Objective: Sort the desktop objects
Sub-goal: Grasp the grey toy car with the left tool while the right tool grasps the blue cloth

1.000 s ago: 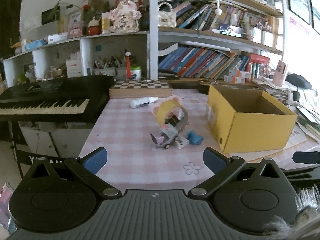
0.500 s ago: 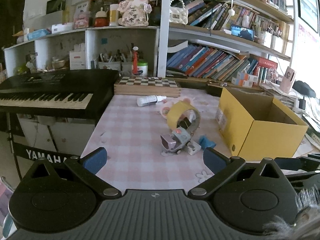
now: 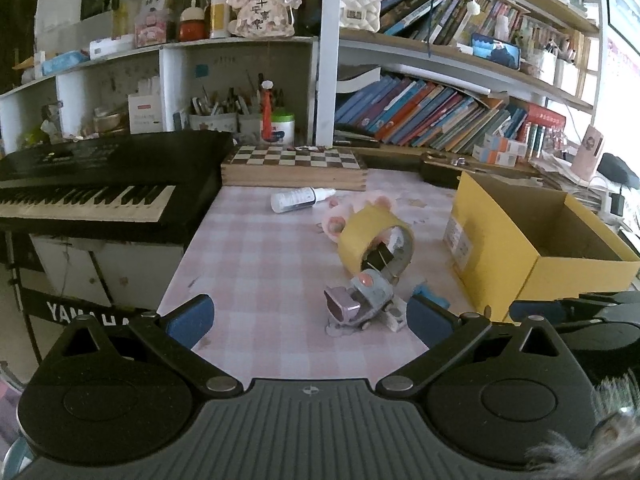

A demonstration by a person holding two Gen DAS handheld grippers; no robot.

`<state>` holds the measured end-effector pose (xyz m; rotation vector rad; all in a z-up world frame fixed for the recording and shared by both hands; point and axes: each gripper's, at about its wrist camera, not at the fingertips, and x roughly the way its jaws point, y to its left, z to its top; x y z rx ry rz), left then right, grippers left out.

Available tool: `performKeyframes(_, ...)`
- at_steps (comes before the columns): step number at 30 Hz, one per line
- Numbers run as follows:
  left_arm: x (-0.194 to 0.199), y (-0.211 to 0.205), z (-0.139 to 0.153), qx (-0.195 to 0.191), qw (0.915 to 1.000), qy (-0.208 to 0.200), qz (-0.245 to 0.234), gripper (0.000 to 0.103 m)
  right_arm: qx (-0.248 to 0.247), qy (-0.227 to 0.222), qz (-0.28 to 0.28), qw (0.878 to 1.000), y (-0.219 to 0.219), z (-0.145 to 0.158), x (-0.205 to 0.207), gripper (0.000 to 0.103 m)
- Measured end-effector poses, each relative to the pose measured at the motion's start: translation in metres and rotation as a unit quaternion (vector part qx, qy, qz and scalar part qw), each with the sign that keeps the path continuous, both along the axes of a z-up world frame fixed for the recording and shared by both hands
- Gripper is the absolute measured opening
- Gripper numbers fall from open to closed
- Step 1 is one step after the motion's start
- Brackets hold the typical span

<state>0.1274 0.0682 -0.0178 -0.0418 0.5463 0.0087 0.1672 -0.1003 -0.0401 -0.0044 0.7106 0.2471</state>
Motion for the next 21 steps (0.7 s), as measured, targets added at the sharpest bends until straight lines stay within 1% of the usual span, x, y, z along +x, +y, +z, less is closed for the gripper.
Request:
performKeyframes(4, 0.012, -0.004, 0.001, 0.001, 1.0, 0.004, 0.0, 0.103, -0.001, 0.004, -0.002, 1.0, -0.003, -0.003, 0.017, 0.061)
performKeyframes(6, 0.018, -0.006, 0.001, 0.003, 1.0, 0.006, -0.001, 0.103, -0.008, 0.004, -0.014, 1.0, -0.005, -0.004, 0.024, 0.061)
performKeyframes(7, 0.021, -0.007, 0.001, 0.004, 1.0, 0.007, -0.002, 0.103, -0.014, 0.002, -0.024, 1.0, -0.007, -0.004, 0.026, 0.056)
performKeyframes(9, 0.028, -0.01, 0.001, 0.005, 0.9999, 0.009, -0.004, 0.103, -0.014, 0.001, -0.033, 0.999, -0.013, -0.004, 0.03, 0.051)
performKeyframes(15, 0.043, -0.019, -0.003, 0.004, 0.9998, 0.016, -0.015, 0.103, -0.037, -0.002, -0.068, 0.997, -0.03, -0.002, 0.032, 0.051)
performKeyframes(17, 0.049, -0.02, -0.006, 0.003, 0.9997, 0.019, -0.018, 0.103, -0.052, -0.004, -0.083, 0.995, -0.035, -0.002, 0.034, 0.051)
performKeyframes(18, 0.051, -0.021, -0.008, 0.002, 0.9996, 0.02, -0.019, 0.103, -0.06, -0.005, -0.084, 0.995, -0.037, -0.002, 0.035, 0.054)
performKeyframes(19, 0.054, -0.022, -0.009, 0.002, 0.9996, 0.022, -0.02, 0.103, -0.063, -0.004, -0.076, 0.995, -0.037, -0.003, 0.035, 0.055)
performKeyframes(21, 0.059, -0.023, -0.012, 0.0, 0.9994, 0.026, -0.023, 0.103, -0.045, 0.005, -0.03, 0.999, -0.035, -0.004, 0.036, 0.055)
